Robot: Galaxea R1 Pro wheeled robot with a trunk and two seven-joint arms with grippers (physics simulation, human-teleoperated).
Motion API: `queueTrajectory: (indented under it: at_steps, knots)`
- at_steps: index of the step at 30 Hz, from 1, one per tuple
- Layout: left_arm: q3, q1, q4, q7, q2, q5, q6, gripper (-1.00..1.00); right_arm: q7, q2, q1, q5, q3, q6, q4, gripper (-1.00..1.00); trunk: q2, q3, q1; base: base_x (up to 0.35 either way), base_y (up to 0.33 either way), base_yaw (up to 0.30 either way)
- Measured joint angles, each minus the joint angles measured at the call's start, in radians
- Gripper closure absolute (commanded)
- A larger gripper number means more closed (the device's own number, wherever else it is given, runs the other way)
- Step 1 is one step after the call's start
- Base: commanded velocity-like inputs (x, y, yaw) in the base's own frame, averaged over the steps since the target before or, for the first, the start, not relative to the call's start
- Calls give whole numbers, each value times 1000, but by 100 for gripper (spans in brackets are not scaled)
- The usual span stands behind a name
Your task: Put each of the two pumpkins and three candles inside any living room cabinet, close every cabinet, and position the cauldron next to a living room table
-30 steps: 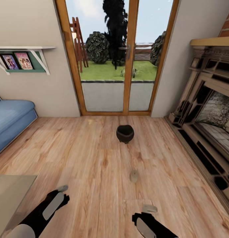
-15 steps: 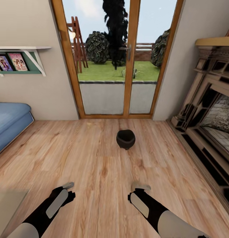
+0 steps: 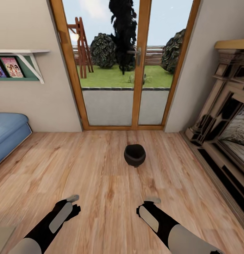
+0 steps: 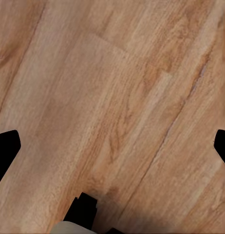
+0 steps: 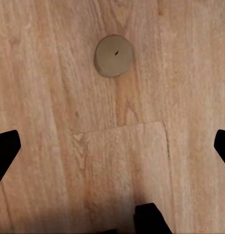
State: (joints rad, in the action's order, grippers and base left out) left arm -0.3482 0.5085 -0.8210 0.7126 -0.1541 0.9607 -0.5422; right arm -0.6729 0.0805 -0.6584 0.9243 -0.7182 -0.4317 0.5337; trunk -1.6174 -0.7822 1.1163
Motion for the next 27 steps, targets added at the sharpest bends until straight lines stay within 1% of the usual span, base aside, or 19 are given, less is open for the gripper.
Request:
queueTrajectory:
  at_steps: [7, 16, 19, 25, 27]
  knots:
    - [-1, 0, 0, 0, 1, -7, 0, -100, 4, 0, 0, 0, 0, 0, -1, -100, 0, 0, 0, 329, -11, 0]
    - [-1, 0, 0, -1, 1, -8, 0, -100, 6, 0, 0, 0, 2, 2, -1, -100, 0, 0, 0, 276, -190, 0]
    - [-1, 0, -4, 0, 1, -8, 0, -100, 6, 0, 0, 0, 2, 2, -2, -100, 0, 0, 0, 121, -110, 0]
    - [-1, 0, -16, 1, 0, -9, 0, -100, 9, 0, 0, 0, 2, 3, -2, -100, 0, 0, 1, 20, -18, 0]
    - [-4, 0, -42, 0, -2, -7, -1, -100, 10, -1, 0, 0, 2, 5, -3, -100, 0, 0, 1, 3, -2, 0]
